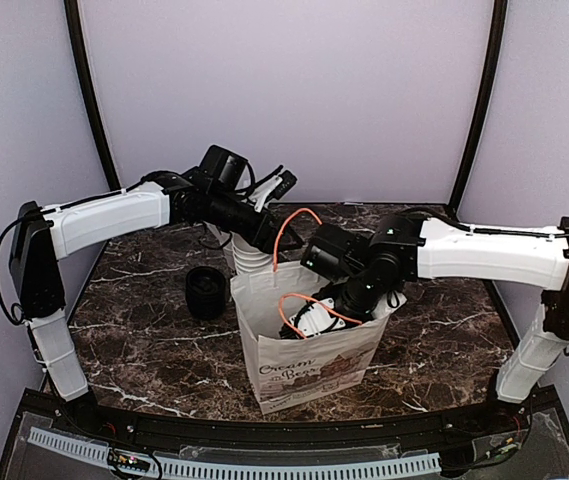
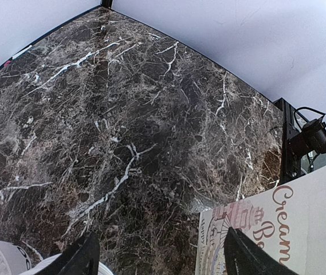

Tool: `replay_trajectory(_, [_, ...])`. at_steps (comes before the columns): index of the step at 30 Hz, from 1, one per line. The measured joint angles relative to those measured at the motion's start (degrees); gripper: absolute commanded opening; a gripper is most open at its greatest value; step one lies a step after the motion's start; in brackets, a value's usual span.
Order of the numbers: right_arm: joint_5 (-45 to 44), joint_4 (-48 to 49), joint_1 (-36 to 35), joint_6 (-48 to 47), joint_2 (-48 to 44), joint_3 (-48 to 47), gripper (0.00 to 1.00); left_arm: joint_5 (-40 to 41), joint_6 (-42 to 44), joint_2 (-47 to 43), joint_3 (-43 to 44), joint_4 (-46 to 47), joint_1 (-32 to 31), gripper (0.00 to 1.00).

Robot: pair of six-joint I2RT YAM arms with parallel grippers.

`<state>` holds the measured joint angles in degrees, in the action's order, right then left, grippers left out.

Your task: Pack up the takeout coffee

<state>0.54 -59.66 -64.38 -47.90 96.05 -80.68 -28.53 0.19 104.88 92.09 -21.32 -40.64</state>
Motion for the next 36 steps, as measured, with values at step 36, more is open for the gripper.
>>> replay_trajectory(36, [3.1,-9.5,-1.6,2.6,5.0,-11.0,0.99,2.3,0.0,-6.4,-4.9,-1.1,0.0,0.78])
